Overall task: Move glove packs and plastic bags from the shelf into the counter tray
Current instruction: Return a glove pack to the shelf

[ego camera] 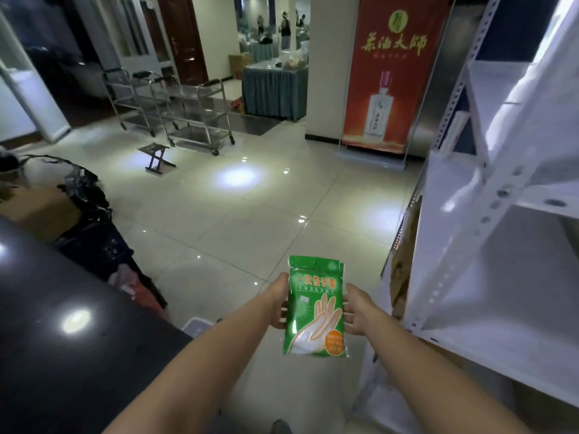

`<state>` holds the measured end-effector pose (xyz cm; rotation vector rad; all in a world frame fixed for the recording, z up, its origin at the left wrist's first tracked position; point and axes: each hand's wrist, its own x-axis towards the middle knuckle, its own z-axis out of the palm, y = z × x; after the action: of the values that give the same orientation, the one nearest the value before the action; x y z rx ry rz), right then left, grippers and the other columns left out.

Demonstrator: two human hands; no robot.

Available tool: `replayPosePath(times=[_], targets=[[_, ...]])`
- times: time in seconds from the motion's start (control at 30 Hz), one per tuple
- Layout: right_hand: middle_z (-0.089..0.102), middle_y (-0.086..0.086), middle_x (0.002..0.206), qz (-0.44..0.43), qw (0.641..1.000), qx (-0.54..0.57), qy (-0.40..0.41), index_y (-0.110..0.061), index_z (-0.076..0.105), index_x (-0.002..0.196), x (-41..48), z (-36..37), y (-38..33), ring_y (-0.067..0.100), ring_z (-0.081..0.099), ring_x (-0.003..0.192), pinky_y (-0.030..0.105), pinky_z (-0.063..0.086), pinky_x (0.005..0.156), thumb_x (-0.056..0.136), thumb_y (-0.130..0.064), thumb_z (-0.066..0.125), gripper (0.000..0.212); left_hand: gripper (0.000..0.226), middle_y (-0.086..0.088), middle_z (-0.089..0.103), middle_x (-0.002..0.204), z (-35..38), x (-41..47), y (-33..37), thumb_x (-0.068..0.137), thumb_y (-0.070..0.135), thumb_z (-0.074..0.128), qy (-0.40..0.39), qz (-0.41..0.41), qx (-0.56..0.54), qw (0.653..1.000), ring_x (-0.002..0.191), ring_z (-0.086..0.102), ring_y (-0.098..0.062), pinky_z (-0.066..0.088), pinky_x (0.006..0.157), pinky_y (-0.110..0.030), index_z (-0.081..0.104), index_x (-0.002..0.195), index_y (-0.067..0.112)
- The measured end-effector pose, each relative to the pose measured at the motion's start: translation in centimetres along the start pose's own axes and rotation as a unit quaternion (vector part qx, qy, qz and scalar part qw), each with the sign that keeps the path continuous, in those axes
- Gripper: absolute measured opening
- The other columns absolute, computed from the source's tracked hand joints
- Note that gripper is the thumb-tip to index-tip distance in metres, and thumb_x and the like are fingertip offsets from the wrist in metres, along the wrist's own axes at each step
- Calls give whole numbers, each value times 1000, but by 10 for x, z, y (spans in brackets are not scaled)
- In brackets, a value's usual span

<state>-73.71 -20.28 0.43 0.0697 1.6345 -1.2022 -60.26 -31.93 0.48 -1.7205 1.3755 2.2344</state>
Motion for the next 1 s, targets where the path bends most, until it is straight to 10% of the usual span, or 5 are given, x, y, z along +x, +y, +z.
replayPosePath(times=[0.6, 1.0], targets=[[65, 12, 94, 61, 978, -197, -16, -10, 63, 92, 235, 160, -204, 26, 61, 81, 30, 47, 63, 94, -33, 57, 24, 23, -7, 66, 95, -127, 194, 194, 90, 37, 56, 10, -56, -121, 991, 87, 62, -23, 52, 87, -37, 62, 86, 15], [68, 16, 110, 26, 988, -150, -13, -5, 66, 108, 368, 115, -380, 31, 63, 96, 35, 50, 72, 91, -33, 62, 33, 23, -8, 66, 97, -70, 323, 392, 93, 36, 56, -9, -27, -8, 1000, 88, 63, -25, 53, 86, -41, 64, 93, 13]])
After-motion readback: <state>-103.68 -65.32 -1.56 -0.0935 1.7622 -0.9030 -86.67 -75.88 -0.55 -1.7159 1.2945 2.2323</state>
